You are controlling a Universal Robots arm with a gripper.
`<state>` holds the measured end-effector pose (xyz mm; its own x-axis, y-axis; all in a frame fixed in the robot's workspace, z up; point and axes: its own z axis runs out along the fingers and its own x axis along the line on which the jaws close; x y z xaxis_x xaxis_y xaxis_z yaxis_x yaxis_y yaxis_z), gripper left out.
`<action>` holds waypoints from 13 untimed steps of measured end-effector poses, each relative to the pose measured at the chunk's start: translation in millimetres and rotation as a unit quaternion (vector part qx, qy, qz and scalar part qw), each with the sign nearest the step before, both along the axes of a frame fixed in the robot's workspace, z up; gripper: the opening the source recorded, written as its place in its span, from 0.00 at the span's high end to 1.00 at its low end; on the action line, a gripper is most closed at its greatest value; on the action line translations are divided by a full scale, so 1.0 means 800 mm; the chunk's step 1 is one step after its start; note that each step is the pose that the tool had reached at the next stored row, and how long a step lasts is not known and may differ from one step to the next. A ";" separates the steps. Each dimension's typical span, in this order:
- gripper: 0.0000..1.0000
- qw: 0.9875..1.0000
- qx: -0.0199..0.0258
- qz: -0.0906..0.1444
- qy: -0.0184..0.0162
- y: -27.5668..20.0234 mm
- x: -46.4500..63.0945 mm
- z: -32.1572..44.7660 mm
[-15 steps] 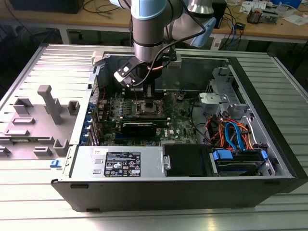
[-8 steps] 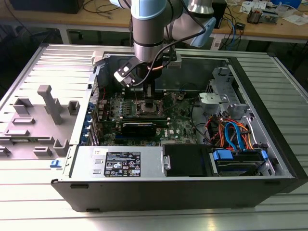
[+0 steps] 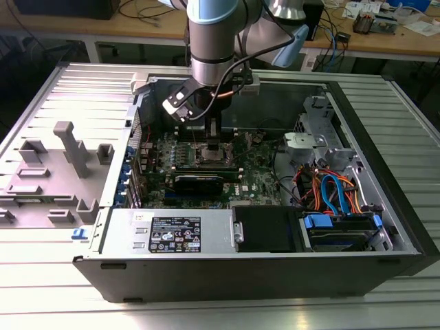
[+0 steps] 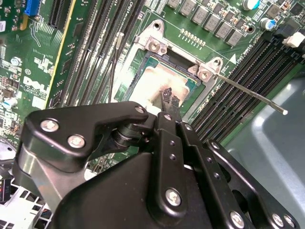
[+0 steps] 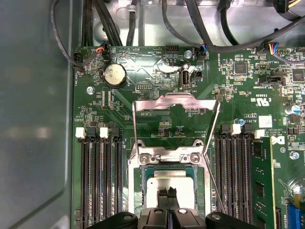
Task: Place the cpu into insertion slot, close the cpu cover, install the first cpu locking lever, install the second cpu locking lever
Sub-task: 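Place the cpu into insertion slot, then close the cpu cover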
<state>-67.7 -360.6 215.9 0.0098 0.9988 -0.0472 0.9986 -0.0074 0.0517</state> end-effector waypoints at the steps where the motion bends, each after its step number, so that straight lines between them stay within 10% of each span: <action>1: 0.89 1.000 0.000 0.000 0.000 0.0000 0.000 0.0000; 13: 0.89 1.000 0.000 0.000 0.000 0.0000 0.000 0.0014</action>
<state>-67.7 -360.6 217.1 0.0099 0.9988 -0.0472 0.9986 -0.0074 0.0517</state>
